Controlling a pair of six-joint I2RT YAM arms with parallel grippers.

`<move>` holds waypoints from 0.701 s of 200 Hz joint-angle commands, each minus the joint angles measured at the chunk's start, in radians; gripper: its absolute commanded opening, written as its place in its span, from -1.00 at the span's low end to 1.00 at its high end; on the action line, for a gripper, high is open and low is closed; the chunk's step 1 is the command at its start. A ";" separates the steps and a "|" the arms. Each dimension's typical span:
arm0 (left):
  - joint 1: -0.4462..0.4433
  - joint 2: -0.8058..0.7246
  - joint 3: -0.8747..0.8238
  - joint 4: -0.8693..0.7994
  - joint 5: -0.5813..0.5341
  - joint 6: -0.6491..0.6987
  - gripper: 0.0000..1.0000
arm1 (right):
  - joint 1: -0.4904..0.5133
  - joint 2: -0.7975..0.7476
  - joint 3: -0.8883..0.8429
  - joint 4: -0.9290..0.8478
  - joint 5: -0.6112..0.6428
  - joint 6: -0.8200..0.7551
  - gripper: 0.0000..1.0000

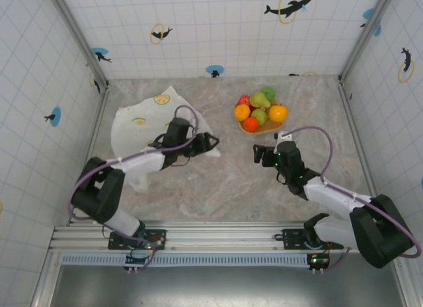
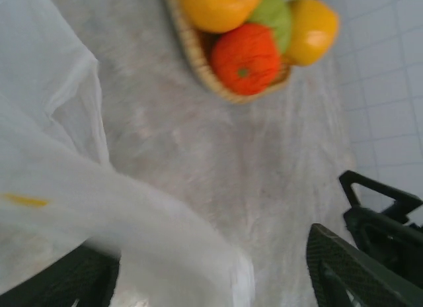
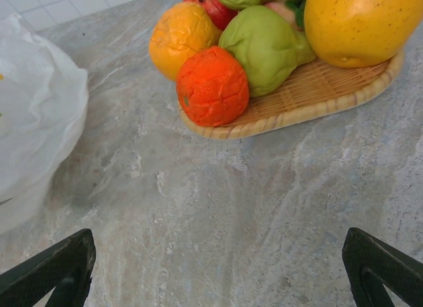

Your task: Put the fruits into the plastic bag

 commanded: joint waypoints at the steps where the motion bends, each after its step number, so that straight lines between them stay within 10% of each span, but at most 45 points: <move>1: 0.001 -0.041 0.066 -0.192 -0.030 0.185 0.59 | 0.008 -0.036 -0.016 -0.021 0.022 -0.008 0.97; 75: 0.001 -0.182 0.069 -0.552 -0.580 0.695 0.76 | 0.070 0.119 -0.021 0.128 -0.026 -0.002 0.97; 140: -0.038 0.134 0.231 -0.503 -0.642 0.745 0.87 | 0.063 0.129 -0.058 0.151 -0.009 0.012 1.00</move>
